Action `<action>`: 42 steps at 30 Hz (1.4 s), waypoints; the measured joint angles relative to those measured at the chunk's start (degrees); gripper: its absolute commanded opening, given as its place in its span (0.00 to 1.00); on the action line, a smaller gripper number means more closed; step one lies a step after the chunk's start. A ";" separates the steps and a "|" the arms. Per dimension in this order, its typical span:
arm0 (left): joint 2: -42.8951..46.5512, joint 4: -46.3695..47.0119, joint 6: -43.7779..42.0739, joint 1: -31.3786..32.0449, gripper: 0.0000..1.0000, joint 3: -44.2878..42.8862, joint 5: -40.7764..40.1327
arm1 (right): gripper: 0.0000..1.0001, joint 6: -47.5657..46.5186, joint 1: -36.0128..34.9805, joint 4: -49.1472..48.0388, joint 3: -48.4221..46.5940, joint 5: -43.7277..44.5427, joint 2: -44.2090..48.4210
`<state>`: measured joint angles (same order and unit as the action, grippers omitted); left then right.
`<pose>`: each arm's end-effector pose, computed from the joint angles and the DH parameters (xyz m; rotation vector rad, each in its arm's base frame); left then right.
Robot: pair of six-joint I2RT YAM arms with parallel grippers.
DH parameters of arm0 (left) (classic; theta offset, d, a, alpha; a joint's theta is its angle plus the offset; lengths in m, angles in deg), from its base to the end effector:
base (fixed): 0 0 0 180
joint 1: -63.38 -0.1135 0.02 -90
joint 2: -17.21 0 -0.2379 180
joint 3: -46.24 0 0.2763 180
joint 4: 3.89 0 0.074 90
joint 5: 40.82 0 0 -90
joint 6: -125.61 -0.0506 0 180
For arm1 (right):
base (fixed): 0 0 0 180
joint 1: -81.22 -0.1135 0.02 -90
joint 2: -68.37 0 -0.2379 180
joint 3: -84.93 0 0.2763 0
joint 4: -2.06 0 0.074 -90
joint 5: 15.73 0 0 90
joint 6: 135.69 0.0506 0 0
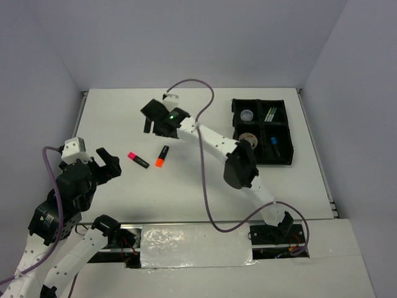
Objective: Sort the stationery into containers
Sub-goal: Pick up the pen from the center of the board.
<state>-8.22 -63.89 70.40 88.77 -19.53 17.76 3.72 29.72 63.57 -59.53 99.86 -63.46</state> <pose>0.1252 -0.0302 0.3551 -0.5118 1.7953 -0.2013 0.3451 0.3988 0.2611 0.1562 2.3370 0.3376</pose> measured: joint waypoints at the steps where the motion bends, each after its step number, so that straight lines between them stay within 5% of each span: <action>1: 0.15 -0.11 0.07 -0.07 0.99 0.00 -0.09 | 0.98 1.25 -0.63 0.98 -3.06 0.48 -3.80; 6: 0.26 -0.11 0.11 -0.15 0.99 0.00 -0.28 | 0.92 3.13 -1.92 2.54 3.58 -1.57 -7.39; 12: 0.33 -0.11 0.09 -0.17 0.99 0.00 -0.26 | 0.89 2.67 -2.23 5.03 -6.67 -3.63 -13.84; 20: 2.10 -0.13 0.13 -0.17 0.99 0.00 -0.57 | 0.79 0.46 -2.25 7.26 0.57 -3.28 -13.42; 23: 2.82 -0.17 0.15 -0.17 0.99 0.00 -0.94 | 0.58 -1.07 -2.23 4.96 6.69 -4.22 -10.08; 25: 3.30 -0.20 0.13 -0.17 0.99 0.00 -1.03 | 0.36 -1.42 -1.99 1.31 13.68 -4.68 -6.36; 26: 3.52 -0.20 0.15 -0.17 0.99 0.00 -1.07 | 0.04 -1.42 -1.70 -0.72 18.16 -5.38 -3.85; 27: 3.72 -0.22 0.15 -0.17 0.99 0.00 -1.14 | 0.00 -1.55 -1.29 -3.43 23.04 -6.27 -0.96; 38: 4.00 -0.24 0.00 -0.11 0.99 0.00 -0.90 | 0.00 -7.96 5.18 -18.97 60.65 -15.67 30.56; 42: 4.00 -0.20 -0.07 0.04 0.99 0.00 -0.42 | 0.00 -12.63 20.20 -18.73 65.72 -15.54 49.00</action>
<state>-4.22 -64.09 70.33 88.81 -19.53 17.35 -8.91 49.91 44.84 6.20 84.32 -14.46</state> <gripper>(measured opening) 0.993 0.245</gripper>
